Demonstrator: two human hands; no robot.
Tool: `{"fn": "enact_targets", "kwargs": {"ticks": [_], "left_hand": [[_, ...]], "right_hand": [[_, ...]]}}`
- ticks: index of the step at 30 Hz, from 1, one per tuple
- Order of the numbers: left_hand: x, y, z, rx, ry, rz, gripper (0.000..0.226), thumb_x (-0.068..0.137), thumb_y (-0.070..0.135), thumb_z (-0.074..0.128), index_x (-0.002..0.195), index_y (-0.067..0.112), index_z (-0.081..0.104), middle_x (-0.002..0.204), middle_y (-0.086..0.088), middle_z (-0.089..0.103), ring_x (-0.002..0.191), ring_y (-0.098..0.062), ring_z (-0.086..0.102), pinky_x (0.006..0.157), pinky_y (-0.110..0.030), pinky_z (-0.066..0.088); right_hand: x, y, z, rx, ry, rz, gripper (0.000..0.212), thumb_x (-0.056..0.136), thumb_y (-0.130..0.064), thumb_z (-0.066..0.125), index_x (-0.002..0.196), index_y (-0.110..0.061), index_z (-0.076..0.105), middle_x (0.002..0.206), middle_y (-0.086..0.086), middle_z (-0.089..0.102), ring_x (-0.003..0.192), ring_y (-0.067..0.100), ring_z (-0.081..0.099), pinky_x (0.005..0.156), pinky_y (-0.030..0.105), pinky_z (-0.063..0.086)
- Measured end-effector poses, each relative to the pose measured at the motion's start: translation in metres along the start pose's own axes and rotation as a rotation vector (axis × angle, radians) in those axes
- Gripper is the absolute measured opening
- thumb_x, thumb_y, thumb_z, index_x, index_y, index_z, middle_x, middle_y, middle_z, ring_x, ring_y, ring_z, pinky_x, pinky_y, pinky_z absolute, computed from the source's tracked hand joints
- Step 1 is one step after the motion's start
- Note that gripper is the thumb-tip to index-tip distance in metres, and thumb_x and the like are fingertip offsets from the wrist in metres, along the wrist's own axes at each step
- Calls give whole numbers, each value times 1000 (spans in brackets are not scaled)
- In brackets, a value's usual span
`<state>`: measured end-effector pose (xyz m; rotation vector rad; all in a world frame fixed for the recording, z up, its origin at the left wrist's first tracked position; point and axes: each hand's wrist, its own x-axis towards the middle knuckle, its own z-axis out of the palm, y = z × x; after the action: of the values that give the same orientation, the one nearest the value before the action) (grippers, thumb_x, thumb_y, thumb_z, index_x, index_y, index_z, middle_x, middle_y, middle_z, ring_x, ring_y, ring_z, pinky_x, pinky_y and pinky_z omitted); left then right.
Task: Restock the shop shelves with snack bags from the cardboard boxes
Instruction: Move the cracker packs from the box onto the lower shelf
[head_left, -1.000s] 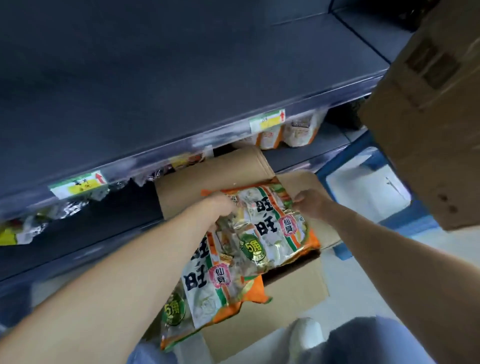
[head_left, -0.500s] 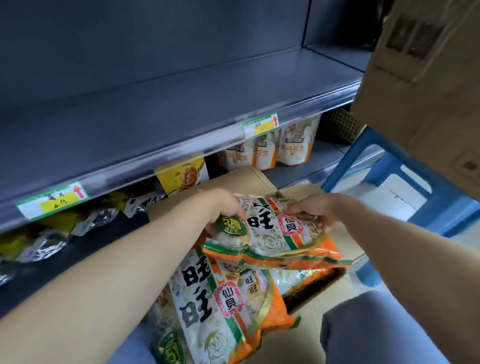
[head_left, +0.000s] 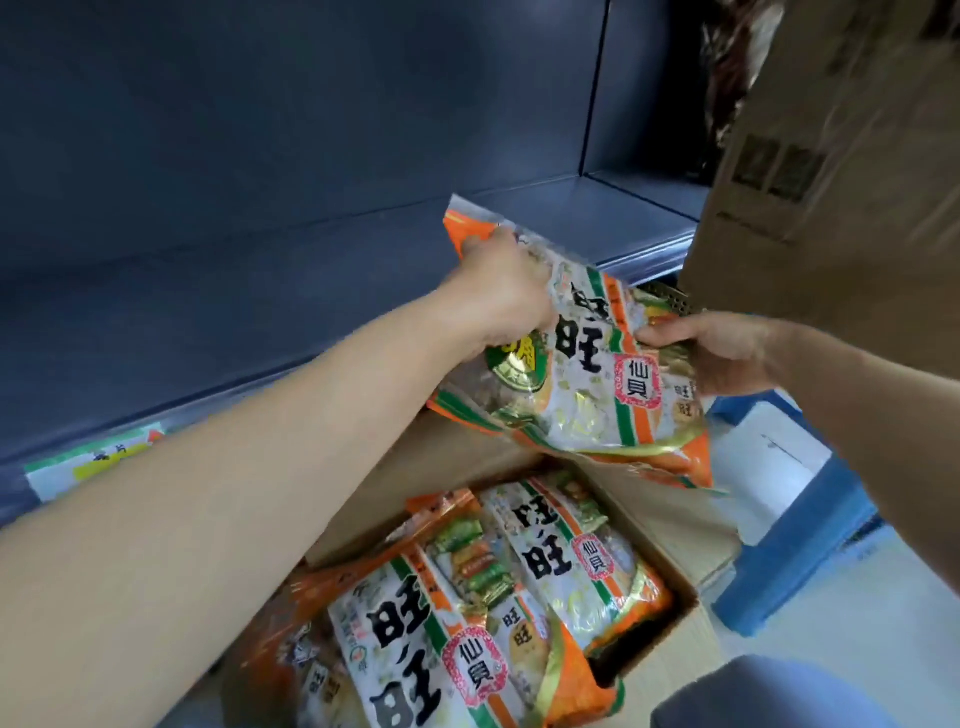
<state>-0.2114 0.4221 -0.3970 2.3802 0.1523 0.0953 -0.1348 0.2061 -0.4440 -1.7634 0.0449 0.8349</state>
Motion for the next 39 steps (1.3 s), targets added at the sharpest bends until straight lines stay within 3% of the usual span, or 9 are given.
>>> {"fn": "enact_targets", "kwargs": {"ticks": [4, 8, 10, 14, 17, 21, 27, 35, 39], "left_hand": [[31, -9, -51, -127, 226, -31, 84, 75, 13, 76, 142, 8, 26, 143, -10, 34, 125, -29, 45, 98, -35, 44], [60, -44, -91, -353, 319, -145, 60, 72, 12, 78, 124, 6, 50, 126, -12, 55, 108, -29, 59, 93, -44, 51], [70, -60, -106, -426, 358, -146, 48, 72, 5, 75, 115, 8, 54, 115, -10, 62, 100, -27, 63, 89, -44, 54], [89, -87, -130, -476, 402, -127, 49, 76, -4, 70, 118, 11, 50, 119, -5, 58, 104, -23, 59, 75, -33, 53], [107, -104, -135, -425, 469, -165, 56, 79, 2, 70, 127, 19, 45, 126, 1, 52, 111, -21, 53, 83, -32, 50], [137, -119, -130, -326, 546, -210, 70, 77, 15, 70, 136, 32, 38, 138, -4, 45, 126, -30, 44, 102, -48, 44], [177, -127, -110, -344, 548, -236, 63, 79, 15, 68, 132, 35, 40, 135, -3, 48, 122, -32, 50, 97, -51, 48], [224, -124, -111, -331, 665, -287, 55, 85, 2, 60, 134, 24, 45, 132, -1, 53, 119, -24, 54, 99, -39, 49], [234, -129, -108, -352, 618, -305, 55, 89, 1, 56, 138, 21, 42, 132, -2, 55, 115, -20, 54, 89, -29, 46]], "right_hand": [[22, -59, 25, -2, 173, -223, 23, 82, -26, 67, 104, -22, 64, 101, 0, 71, 93, 19, 65, 99, 41, 47], [52, -116, 63, 101, 358, -506, 9, 83, -10, 70, 88, -15, 64, 90, 3, 72, 58, 9, 70, 54, 24, 58], [61, -141, 83, 105, 417, -582, 14, 82, -6, 71, 87, -13, 60, 83, 0, 68, 55, 8, 68, 46, 19, 54], [95, -177, 105, -13, 541, -608, 24, 69, -32, 80, 82, -29, 60, 97, -5, 69, 97, 22, 65, 85, 37, 55], [121, -190, 108, -101, 628, -607, 30, 66, -43, 77, 90, -34, 62, 113, 2, 64, 100, 26, 63, 92, 40, 53], [136, -195, 109, -91, 590, -696, 16, 89, -22, 64, 103, -28, 60, 109, -1, 62, 87, 16, 63, 80, 28, 52], [181, -207, 94, -76, 575, -727, 13, 94, -15, 54, 97, -27, 53, 96, -5, 62, 84, 19, 60, 74, 32, 49], [230, -240, 82, -101, 454, -687, 28, 91, -5, 44, 108, -24, 56, 104, 1, 68, 83, 22, 63, 63, 30, 50], [246, -238, 86, -168, 320, -644, 48, 92, -13, 52, 137, -26, 42, 117, -1, 64, 86, 15, 61, 70, 26, 51]]}}
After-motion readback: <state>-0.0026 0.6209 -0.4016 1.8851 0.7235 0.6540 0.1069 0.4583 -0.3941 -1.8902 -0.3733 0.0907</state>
